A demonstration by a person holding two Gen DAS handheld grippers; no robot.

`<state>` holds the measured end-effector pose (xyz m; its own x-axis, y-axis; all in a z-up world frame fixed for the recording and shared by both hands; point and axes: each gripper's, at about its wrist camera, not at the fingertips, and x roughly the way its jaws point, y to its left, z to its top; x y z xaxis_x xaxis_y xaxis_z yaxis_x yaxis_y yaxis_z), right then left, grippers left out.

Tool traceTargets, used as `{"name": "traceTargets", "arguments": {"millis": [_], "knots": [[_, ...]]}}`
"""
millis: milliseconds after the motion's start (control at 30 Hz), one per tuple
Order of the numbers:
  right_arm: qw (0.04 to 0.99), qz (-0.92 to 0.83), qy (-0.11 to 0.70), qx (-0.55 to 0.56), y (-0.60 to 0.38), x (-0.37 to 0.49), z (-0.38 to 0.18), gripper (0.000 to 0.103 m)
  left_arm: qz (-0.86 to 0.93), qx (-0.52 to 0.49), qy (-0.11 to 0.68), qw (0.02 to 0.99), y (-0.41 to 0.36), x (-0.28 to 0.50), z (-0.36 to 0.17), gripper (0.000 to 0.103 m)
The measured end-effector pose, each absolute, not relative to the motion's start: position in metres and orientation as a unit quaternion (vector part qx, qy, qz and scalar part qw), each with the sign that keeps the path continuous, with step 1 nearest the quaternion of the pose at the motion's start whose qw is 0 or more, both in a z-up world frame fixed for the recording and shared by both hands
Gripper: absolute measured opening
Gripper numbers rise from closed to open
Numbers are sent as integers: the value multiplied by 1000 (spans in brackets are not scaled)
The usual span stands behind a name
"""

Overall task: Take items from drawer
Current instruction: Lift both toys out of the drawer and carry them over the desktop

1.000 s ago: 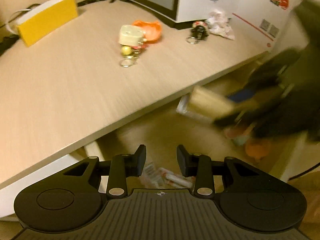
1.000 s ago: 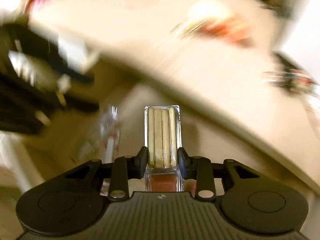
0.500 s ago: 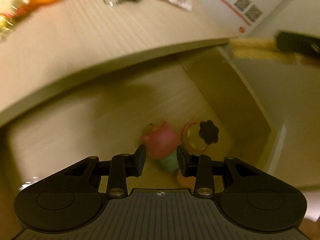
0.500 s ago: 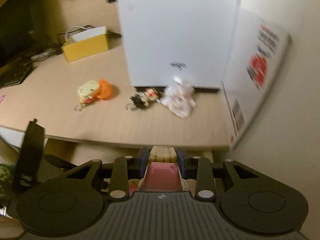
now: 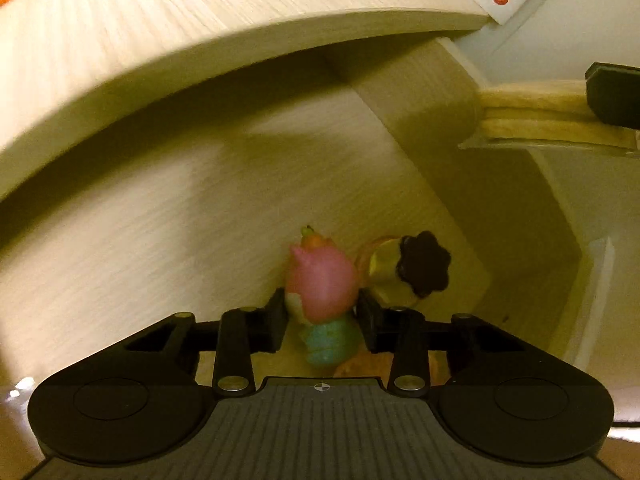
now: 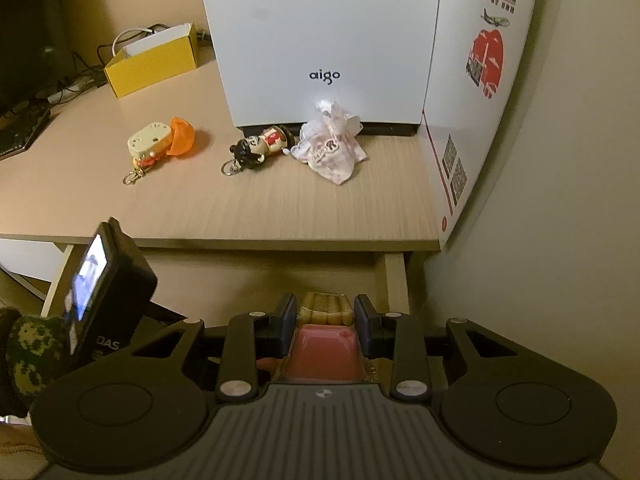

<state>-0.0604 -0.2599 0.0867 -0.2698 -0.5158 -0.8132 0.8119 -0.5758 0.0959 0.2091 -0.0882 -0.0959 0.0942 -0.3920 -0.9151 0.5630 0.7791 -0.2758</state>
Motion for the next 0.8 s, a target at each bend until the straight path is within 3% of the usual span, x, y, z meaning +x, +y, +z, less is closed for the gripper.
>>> {"name": "traceTargets", "arguments": {"millis": [200,467,600,800], "knots": [[435,-759,171,453,-262,-52,82,31,-359,56,560,744,-45,188,-48,37],[508,-766,119,375,-301,-38,147,31,-286,-39,403,869,59,201,71,37],[534,-778,98,316,-348,-39,170,31,-208,-58,365,906,90,225,81,37],[529,-802,121,250,-411,-39,154,31,-145,-73,371,914,117,263,55,37]]}}
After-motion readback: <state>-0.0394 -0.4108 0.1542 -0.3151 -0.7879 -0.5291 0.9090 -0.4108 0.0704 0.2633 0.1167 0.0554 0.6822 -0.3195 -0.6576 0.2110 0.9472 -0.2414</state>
